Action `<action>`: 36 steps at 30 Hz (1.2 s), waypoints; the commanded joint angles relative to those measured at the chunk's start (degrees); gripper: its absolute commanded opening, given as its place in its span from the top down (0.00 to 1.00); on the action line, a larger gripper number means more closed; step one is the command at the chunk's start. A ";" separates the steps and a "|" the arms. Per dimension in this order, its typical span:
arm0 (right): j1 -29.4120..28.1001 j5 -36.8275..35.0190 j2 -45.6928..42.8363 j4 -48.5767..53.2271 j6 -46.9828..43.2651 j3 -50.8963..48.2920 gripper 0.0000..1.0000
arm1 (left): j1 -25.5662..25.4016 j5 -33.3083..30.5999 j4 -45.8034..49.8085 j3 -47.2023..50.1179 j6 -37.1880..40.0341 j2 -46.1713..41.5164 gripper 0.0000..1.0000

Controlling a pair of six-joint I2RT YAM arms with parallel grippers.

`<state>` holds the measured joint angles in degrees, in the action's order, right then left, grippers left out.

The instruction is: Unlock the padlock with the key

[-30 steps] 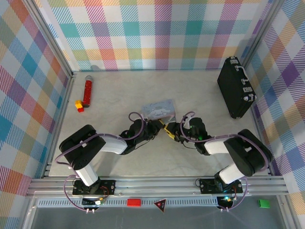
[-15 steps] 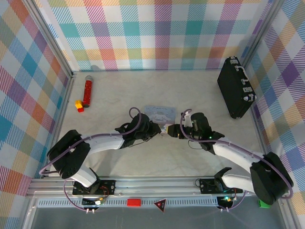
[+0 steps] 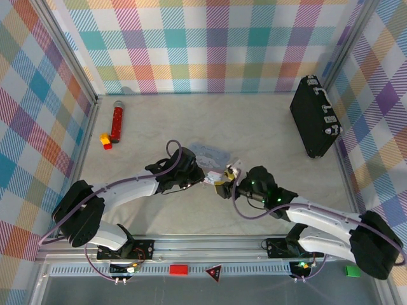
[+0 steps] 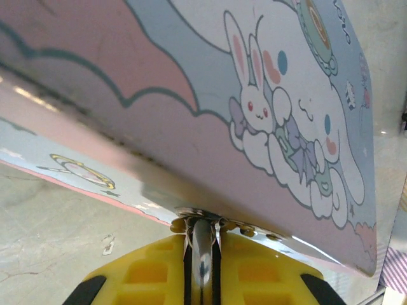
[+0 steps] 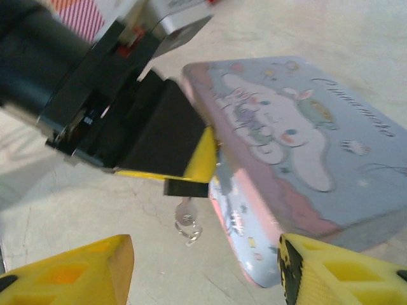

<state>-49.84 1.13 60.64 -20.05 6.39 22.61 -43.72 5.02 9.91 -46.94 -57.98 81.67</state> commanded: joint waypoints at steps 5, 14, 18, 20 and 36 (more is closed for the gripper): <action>-7.41 -8.52 9.85 -14.88 -11.57 -1.25 0.41 | 0.39 -0.30 1.80 -1.42 0.16 -2.23 1.00; -11.67 -16.74 22.80 -27.40 -18.76 -0.41 0.46 | 0.32 -0.01 1.25 -0.43 -0.83 -3.22 1.00; -11.68 -19.49 27.07 -32.18 -18.79 -0.04 0.50 | 0.31 0.04 0.86 0.17 -1.34 -3.54 1.00; -11.68 -20.96 28.83 -33.56 -18.79 0.54 0.51 | 0.38 -0.09 0.73 0.46 -1.62 -3.75 1.00; -11.68 -21.24 31.74 -32.56 -16.07 3.12 0.85 | 0.17 -0.35 -0.81 2.29 -2.93 -4.32 1.00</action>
<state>-61.54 -18.90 92.47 -51.57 -11.09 24.08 -43.72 4.40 10.24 -45.41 -60.58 79.31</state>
